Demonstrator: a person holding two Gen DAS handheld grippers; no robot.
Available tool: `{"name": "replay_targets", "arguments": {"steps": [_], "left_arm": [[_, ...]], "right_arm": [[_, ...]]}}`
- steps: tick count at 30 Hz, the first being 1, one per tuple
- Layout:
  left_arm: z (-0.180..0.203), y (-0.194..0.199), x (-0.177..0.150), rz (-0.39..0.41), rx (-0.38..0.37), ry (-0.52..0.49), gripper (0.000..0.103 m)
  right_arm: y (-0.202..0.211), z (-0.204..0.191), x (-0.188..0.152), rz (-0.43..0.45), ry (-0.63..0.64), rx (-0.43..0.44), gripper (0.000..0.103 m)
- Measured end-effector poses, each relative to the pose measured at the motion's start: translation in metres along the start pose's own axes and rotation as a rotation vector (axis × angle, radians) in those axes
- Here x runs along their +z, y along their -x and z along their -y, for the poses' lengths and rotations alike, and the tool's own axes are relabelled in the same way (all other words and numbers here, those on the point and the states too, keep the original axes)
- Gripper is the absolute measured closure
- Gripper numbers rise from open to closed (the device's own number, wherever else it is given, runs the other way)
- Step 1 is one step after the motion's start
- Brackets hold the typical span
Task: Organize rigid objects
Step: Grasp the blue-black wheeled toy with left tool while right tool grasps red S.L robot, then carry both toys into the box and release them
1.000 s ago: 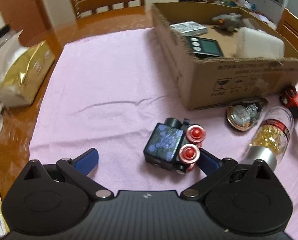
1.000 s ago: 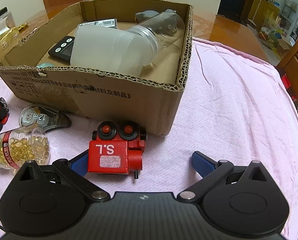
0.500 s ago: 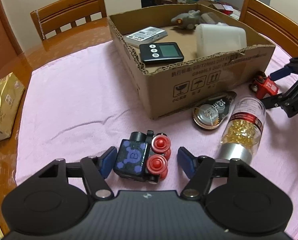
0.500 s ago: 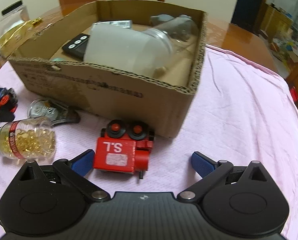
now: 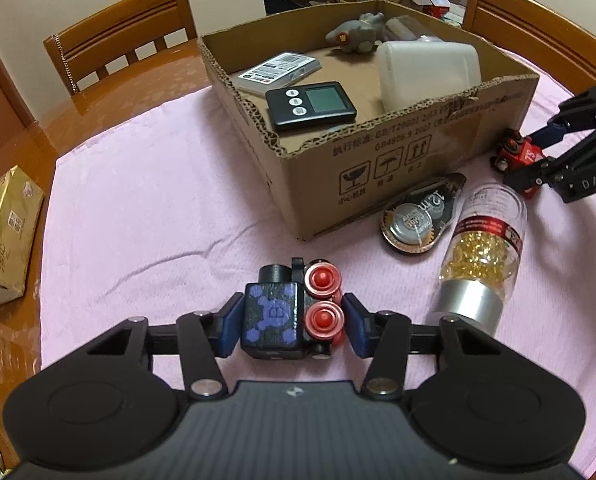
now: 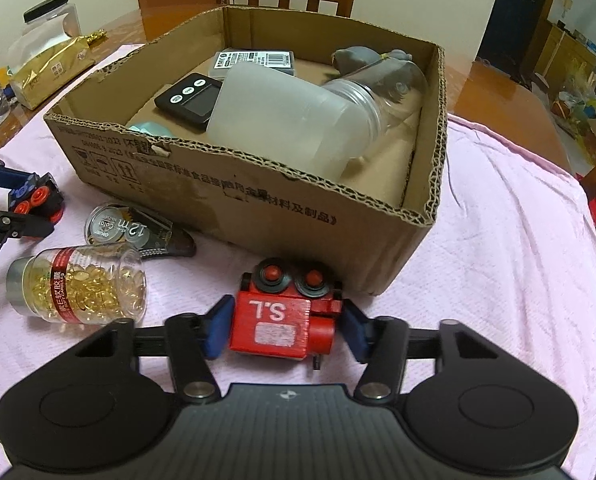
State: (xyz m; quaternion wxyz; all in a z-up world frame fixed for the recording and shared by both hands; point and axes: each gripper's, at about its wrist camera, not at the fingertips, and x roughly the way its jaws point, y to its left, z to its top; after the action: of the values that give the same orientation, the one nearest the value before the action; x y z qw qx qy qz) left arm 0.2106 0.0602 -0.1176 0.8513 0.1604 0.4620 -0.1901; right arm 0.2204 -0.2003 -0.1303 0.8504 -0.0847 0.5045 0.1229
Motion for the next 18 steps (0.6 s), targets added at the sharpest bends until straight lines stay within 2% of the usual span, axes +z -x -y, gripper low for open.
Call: {"name": "replay_targets", "arguments": {"steps": [12, 18], "left_arm": [[-0.005, 0.007, 0.001, -0.025, -0.021, -0.004, 0.055], [-0.009, 0.027, 0.007, -0.034, -0.068, 0.001, 0.055]], "right_arm": [[0.022, 0.001, 0.004, 0.004, 0.071, -0.005, 0.046], [0.044, 0.001, 0.014, 0.018, 0.116, 0.017, 0.046]]}}
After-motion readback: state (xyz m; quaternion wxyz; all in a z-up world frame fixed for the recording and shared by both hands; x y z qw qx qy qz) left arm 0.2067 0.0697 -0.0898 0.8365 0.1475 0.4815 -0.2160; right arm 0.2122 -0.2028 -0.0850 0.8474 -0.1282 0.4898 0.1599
